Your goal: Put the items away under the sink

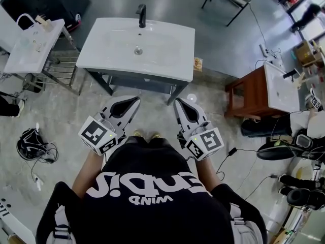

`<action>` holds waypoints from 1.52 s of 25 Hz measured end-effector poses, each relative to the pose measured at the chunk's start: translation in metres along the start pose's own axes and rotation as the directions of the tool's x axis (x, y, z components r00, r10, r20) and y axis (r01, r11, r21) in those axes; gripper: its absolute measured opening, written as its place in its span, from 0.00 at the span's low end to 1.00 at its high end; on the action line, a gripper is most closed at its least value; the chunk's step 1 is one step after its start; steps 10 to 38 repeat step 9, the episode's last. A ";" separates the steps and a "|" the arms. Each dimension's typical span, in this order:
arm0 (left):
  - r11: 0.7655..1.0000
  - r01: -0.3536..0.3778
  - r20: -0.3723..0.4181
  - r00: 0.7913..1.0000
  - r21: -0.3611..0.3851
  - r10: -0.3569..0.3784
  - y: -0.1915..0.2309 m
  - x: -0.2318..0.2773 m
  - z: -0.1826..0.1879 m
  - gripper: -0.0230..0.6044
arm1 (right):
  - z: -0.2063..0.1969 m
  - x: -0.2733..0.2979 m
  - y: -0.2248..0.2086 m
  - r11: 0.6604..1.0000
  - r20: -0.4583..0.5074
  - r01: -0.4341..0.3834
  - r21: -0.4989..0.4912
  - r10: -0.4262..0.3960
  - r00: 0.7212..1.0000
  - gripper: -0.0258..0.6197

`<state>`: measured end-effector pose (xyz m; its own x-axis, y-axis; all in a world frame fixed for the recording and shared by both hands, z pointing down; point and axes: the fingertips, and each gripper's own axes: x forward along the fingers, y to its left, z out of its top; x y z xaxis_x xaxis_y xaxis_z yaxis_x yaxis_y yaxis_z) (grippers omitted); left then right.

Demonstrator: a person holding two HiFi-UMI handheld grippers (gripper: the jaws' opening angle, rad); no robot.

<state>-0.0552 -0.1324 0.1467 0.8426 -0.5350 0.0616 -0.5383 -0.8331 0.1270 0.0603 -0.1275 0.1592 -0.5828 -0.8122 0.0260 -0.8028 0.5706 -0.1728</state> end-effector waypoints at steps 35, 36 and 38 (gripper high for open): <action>1.000 -0.008 0.003 1.000 0.013 0.008 0.009 0.005 0.001 0.07 | -0.002 0.010 -0.003 1.000 0.006 -0.020 0.008 0.020 1.000 0.07; 1.000 -0.008 0.003 1.000 0.013 0.008 0.009 0.005 0.001 0.07 | -0.002 0.010 -0.003 1.000 0.006 -0.020 0.008 0.020 1.000 0.07; 1.000 -0.008 0.003 1.000 0.013 0.008 0.009 0.005 0.001 0.07 | -0.002 0.010 -0.003 1.000 0.006 -0.020 0.008 0.020 1.000 0.07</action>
